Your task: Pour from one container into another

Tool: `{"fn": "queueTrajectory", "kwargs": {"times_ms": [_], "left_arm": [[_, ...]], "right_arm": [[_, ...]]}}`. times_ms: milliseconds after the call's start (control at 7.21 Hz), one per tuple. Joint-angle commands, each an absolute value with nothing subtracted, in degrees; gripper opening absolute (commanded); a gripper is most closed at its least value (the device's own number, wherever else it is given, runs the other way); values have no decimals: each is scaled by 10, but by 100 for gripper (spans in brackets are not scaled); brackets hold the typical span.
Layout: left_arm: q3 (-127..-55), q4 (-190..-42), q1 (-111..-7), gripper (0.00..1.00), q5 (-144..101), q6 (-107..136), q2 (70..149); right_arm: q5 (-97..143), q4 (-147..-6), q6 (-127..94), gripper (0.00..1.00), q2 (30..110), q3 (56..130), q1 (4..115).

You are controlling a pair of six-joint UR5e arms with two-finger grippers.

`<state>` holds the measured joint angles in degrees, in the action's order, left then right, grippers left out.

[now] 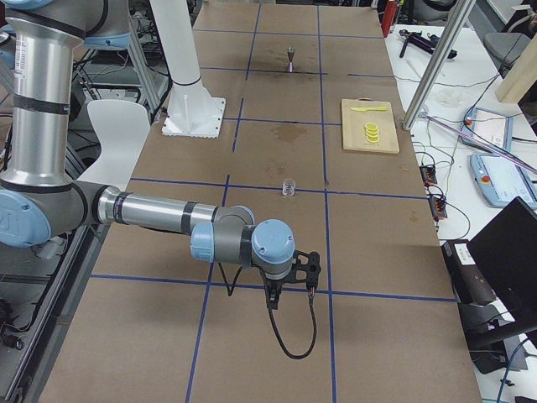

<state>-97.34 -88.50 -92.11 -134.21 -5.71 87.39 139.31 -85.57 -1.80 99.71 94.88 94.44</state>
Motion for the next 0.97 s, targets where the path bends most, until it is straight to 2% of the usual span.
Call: {"fn": "queueTrajectory", "kwargs": {"times_ms": [0, 416, 555, 832], "left_arm": [[-976, -885, -921, 100, -1342, -60, 875], [-1016, -971, -913, 100, -1343, -57, 885], [-1053, -981, -900, 100, -1344, -12, 885], [-1170, -989, -806, 100, -1339, 190, 879]], "right_arm": [[1390, -853, -20, 100, 995, 954, 945], [1391, -854, -25, 100, 996, 972, 945], [1392, -853, -25, 100, 993, 991, 944], [1395, -862, -25, 100, 977, 1009, 944]]}}
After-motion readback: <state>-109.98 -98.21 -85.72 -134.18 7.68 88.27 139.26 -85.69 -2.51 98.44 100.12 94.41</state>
